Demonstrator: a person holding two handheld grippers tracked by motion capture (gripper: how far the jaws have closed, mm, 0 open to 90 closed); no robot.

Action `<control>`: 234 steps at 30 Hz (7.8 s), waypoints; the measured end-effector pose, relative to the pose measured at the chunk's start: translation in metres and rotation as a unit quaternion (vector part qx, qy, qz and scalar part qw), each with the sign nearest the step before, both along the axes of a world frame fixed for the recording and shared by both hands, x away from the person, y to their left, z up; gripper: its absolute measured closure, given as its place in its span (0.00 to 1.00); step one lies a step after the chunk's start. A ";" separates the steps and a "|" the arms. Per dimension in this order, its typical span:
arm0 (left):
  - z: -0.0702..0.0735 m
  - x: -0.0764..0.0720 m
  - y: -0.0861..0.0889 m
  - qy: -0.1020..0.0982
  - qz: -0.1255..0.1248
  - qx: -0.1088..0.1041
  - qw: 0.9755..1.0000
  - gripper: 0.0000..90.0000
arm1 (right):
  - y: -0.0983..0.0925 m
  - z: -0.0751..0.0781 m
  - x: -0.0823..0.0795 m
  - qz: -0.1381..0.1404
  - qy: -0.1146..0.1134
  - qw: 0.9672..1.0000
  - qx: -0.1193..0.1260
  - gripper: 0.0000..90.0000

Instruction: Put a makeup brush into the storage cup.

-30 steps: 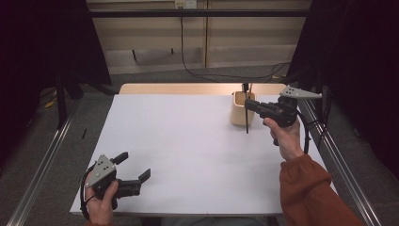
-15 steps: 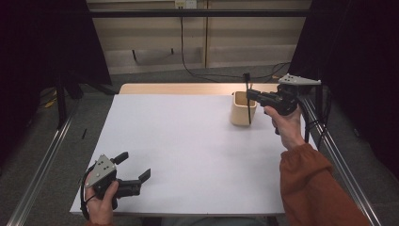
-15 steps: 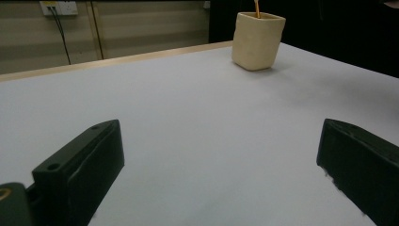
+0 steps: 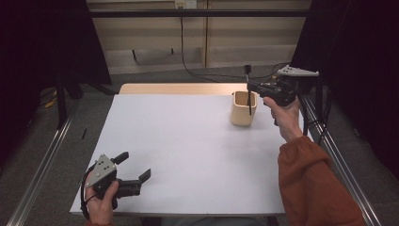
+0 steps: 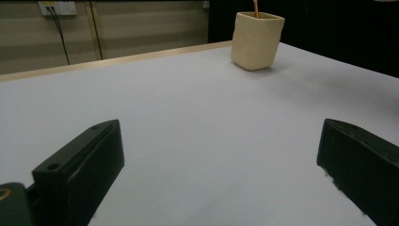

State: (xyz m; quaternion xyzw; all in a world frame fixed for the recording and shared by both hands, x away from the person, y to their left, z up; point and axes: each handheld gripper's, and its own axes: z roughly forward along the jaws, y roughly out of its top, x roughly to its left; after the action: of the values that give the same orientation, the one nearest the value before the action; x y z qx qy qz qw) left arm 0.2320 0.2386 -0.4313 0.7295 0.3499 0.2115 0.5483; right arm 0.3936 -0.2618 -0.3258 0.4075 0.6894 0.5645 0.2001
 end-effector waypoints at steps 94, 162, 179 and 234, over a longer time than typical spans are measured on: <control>0.000 0.000 0.000 0.000 0.001 -0.002 1.000 0.01 | 0.005 -0.058 0.067 -0.058 0.047 0.997 -0.036 0.95; 0.000 0.003 0.000 0.002 -0.002 -0.003 1.000 0.01 | 0.011 -0.077 0.047 -0.037 0.044 0.998 -0.017 0.14; 0.000 0.003 0.002 0.004 0.002 -0.004 1.000 0.01 | -0.002 -0.085 0.021 -0.078 0.031 0.996 -0.024 0.04; 0.002 -0.001 0.001 -0.007 0.004 -0.003 1.000 0.01 | -0.023 -0.083 -0.080 -0.085 0.002 0.995 -0.052 0.03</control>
State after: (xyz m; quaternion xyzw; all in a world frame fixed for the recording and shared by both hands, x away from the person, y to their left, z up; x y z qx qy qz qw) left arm 0.2313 0.2393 -0.4297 0.7250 0.3497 0.2177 0.5520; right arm 0.3139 -0.2853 -0.4087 0.4544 0.6814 0.5080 0.2668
